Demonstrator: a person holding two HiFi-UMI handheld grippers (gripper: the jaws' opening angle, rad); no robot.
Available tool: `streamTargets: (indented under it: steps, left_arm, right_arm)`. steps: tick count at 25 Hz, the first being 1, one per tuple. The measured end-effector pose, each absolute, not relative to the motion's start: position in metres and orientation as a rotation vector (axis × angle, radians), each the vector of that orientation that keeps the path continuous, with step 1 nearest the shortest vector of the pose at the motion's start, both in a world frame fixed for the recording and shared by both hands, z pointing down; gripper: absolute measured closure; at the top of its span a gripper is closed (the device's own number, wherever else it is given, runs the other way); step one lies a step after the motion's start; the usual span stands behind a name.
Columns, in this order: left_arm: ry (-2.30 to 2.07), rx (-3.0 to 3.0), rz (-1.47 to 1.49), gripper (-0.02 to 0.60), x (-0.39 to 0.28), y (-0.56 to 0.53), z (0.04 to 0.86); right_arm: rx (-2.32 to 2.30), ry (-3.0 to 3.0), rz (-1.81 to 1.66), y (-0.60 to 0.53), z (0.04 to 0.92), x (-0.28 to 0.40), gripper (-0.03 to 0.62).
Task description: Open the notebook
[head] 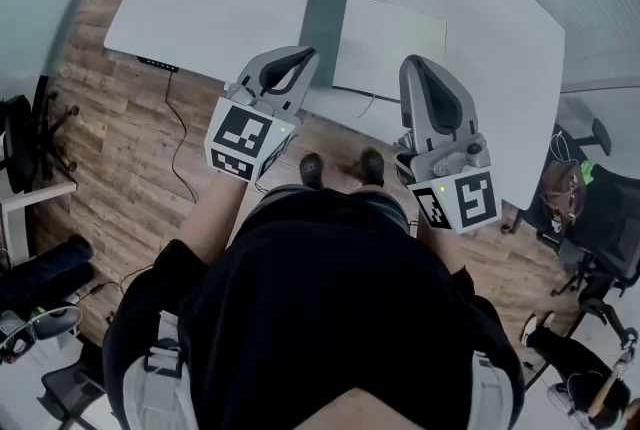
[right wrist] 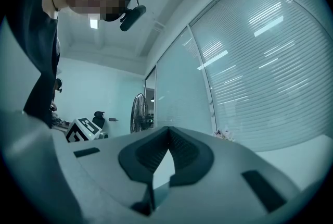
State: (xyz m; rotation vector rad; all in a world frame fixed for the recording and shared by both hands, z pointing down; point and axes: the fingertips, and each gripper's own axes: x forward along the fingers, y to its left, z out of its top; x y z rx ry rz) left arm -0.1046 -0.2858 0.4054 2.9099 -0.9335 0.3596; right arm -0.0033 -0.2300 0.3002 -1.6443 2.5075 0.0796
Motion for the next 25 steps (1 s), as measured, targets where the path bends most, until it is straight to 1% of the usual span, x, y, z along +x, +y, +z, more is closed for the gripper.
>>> streamTargets:
  steps: [11, 21, 25]
  left_arm:
    - [-0.908, 3.018, 0.167, 0.566, -0.099, -0.281, 0.343]
    - [-0.885, 3.016, 0.164, 0.566, -0.097, -0.279, 0.338]
    - [-0.890, 3.030, 0.120, 0.566, -0.094, -0.279, 0.329]
  right_arm:
    - [-1.656, 2.496, 0.116, -0.233, 0.292, -0.006, 0.589]
    - [-1.668, 2.489, 0.136, -0.231, 0.288, -0.004, 0.589]
    - [-1.671, 2.486, 0.143, -0.231, 0.287, -0.002, 0.589]
